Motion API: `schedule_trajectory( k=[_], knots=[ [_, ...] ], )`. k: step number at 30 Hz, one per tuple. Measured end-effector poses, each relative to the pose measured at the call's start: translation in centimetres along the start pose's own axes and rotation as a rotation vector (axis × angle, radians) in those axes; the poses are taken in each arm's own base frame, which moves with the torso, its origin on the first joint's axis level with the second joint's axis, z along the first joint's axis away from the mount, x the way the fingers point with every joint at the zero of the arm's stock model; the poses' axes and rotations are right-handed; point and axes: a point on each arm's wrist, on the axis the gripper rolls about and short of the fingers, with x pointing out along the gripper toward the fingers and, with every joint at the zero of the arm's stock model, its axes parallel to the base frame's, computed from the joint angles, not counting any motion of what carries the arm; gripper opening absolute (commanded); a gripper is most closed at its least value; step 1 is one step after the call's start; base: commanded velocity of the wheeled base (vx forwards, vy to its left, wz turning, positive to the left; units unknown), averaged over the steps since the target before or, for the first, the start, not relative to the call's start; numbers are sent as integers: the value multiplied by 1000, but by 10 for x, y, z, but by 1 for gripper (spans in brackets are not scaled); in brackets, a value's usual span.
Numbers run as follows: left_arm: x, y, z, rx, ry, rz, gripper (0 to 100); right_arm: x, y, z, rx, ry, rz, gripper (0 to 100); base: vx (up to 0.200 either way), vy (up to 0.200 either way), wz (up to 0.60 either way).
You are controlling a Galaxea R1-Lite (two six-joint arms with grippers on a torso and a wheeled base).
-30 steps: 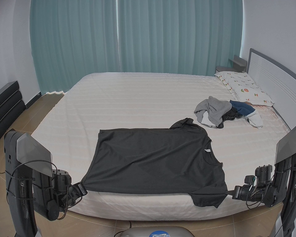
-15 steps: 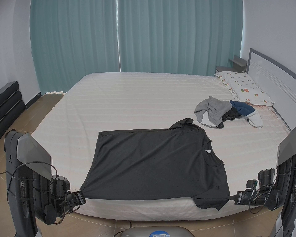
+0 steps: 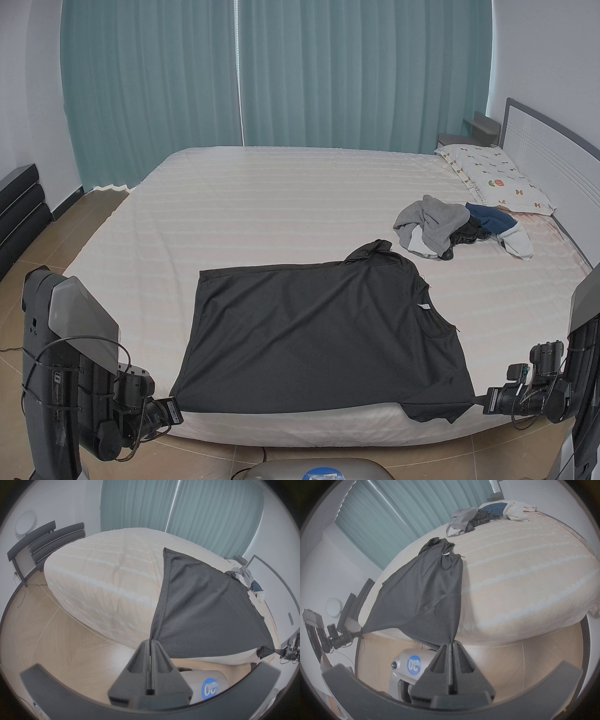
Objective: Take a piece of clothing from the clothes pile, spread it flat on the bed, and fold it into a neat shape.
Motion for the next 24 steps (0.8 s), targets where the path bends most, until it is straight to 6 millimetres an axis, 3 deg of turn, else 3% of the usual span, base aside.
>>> schedule_trajectory(
  k=[16, 24],
  knots=[
    [-3, 4, -7, 62, 12, 79, 0, -7, -2, -9, -49, 100, -45, 0, 0, 0, 0],
    [-6, 9, -16, 118, 119, 131, 0, -14, -1, -12, -90, 144, -78, 0, 0, 0, 0]
  ],
)
